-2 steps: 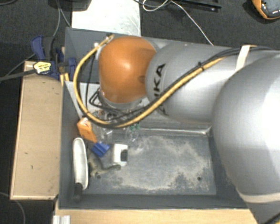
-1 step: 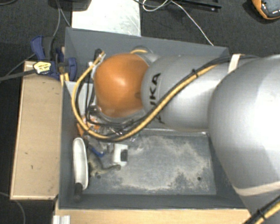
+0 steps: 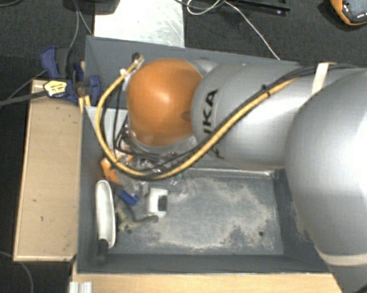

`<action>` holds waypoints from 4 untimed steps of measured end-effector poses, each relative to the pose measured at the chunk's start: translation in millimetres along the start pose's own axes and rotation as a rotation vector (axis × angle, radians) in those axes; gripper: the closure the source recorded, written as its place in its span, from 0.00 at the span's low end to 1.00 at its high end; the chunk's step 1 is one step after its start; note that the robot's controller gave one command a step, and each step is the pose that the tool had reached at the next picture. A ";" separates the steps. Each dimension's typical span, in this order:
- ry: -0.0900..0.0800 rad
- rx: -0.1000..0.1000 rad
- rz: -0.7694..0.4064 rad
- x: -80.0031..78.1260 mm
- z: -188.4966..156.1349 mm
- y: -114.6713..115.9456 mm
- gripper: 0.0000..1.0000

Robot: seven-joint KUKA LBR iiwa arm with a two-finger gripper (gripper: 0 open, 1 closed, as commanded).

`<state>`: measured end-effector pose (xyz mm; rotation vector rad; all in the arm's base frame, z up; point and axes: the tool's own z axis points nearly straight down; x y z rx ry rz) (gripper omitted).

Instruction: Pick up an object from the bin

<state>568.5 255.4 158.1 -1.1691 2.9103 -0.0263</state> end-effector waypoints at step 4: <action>-0.003 -0.002 -0.434 4.7 87.7 -37.2 0.00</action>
Offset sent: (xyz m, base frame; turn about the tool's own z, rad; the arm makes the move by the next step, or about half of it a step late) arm -0.0070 -0.0091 -0.0504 -0.2680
